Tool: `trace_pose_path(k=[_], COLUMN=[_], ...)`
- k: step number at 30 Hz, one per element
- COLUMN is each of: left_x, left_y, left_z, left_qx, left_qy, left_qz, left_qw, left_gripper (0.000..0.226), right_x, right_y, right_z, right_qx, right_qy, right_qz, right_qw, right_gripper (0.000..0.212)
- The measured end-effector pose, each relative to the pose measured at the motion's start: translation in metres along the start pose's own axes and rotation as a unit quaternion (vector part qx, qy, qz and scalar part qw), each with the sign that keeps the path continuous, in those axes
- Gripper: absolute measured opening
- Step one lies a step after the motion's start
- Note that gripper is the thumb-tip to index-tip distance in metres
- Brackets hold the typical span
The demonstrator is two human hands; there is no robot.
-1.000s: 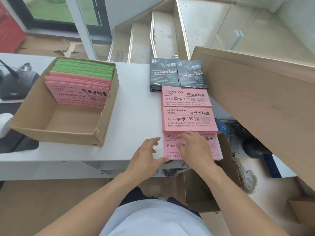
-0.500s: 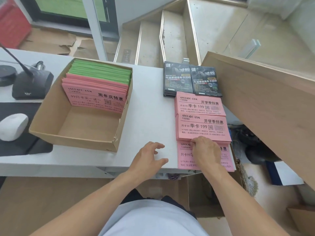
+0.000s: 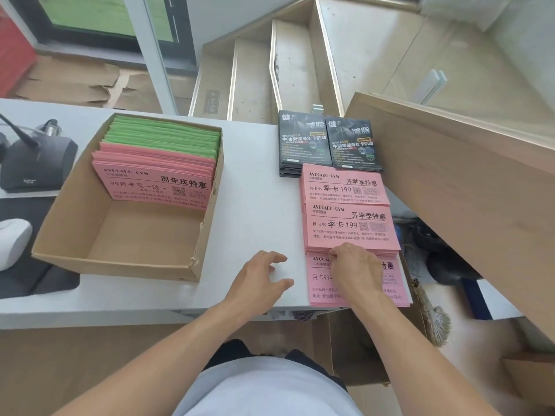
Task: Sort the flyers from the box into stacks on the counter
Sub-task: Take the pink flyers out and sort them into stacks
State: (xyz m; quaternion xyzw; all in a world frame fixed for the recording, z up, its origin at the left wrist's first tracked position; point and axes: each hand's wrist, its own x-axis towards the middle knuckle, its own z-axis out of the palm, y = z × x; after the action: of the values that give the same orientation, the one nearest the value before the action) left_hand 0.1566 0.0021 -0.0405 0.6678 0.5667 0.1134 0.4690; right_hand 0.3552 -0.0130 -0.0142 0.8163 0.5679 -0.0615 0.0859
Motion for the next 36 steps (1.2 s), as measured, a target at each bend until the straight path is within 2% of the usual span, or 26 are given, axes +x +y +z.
trace_pose_path(k=[3, 7, 10, 13, 16, 18, 23, 28, 33, 36], left_x=[-0.001, -0.011, -0.023, -0.03, -0.03, -0.026, -0.009, 0.018, 0.027, 0.03], left_y=[0.004, 0.02, 0.033, 0.028, 0.002, -0.024, -0.079, -0.103, -0.114, -0.117], left_z=[-0.005, -0.025, -0.058, -0.105, -0.155, -0.188, -0.25, -0.259, -0.249, -0.248], left_qx=[-0.025, -0.089, -0.162, -0.177, -0.141, -0.114, -0.057, -0.064, -0.112, -0.13], left_qy=[0.011, 0.064, 0.126, 0.227, 0.31, 0.334, 0.279, 0.228, 0.241, 0.249], left_qz=[0.007, 0.046, 0.112, 0.149, 0.114, 0.061, -0.068, -0.06, -0.053, -0.053], left_qw=[1.0, 0.993, 0.972, 0.946, 0.933, 0.934, 0.956, 0.97, 0.963, 0.958], left_gripper=[0.041, 0.03, 0.021, 0.018, 0.02, 0.025, 0.053, 0.075, 0.081, 0.096], right_x=[-0.005, 0.002, 0.012, 0.022, 0.035, 0.044, 0.061, 0.065, 0.063, 0.061], right_y=[-0.003, -0.037, -0.08, -0.13, -0.178, -0.204, -0.244, -0.259, -0.265, -0.268], right_z=[-0.02, -0.058, -0.077, -0.084, -0.084, -0.083, -0.079, -0.072, -0.065, -0.059], right_qx=[0.012, 0.089, 0.182, 0.245, 0.229, 0.176, 0.101, 0.078, 0.083, 0.087], right_qy=[-0.028, 0.02, 0.052, 0.1, 0.135, 0.134, 0.107, 0.133, 0.16, 0.18], right_qz=[-0.011, -0.08, -0.154, -0.235, -0.306, -0.332, -0.308, -0.265, -0.253, -0.248], right_qw=[0.999, 0.993, 0.97, 0.935, 0.914, 0.917, 0.94, 0.952, 0.951, 0.948], right_gripper=[0.028, 0.029, 0.026, 0.026, 0.027, 0.032, 0.036, 0.032, 0.024, 0.026])
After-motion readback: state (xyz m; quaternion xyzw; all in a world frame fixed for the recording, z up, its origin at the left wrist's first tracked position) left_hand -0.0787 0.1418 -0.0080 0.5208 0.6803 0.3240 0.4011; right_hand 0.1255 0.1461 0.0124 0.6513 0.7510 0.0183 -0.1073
